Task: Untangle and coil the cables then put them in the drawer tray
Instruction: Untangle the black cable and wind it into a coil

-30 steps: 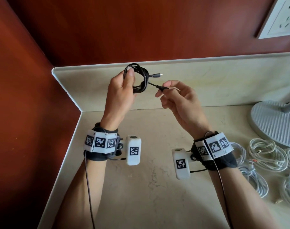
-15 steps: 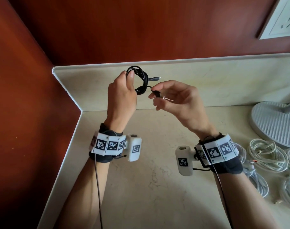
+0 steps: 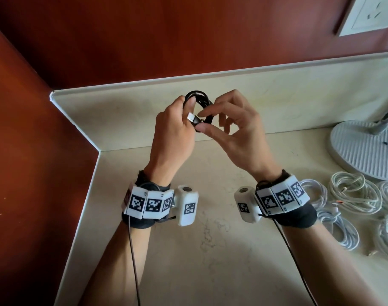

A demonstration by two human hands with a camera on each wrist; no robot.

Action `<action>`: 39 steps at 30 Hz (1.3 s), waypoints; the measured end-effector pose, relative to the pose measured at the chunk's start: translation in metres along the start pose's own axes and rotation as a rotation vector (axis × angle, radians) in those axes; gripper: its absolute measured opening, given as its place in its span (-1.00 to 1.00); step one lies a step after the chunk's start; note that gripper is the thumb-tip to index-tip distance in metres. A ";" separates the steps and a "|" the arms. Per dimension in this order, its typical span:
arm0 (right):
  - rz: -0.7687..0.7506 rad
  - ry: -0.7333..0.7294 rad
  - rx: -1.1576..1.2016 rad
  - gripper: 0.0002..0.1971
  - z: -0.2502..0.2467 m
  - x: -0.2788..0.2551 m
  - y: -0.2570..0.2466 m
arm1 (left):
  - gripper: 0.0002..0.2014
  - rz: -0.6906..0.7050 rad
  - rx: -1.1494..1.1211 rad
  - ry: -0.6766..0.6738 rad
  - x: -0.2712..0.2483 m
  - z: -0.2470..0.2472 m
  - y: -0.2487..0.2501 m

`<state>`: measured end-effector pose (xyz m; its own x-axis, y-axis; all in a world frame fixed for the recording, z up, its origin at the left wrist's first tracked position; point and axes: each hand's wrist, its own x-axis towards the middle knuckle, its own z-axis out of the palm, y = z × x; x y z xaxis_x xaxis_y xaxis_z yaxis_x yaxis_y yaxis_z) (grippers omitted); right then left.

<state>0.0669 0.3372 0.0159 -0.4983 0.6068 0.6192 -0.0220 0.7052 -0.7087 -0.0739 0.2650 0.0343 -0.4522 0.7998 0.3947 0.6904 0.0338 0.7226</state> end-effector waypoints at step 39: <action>0.258 -0.250 0.395 -0.92 -0.021 0.006 -0.009 | -0.63 -0.025 -0.354 -0.002 0.000 -0.009 0.008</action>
<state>0.0827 0.3424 0.0331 -0.7211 0.6024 0.3424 -0.1718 0.3233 -0.9306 -0.0733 0.2602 0.0451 -0.4651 0.8024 0.3740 0.4410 -0.1563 0.8838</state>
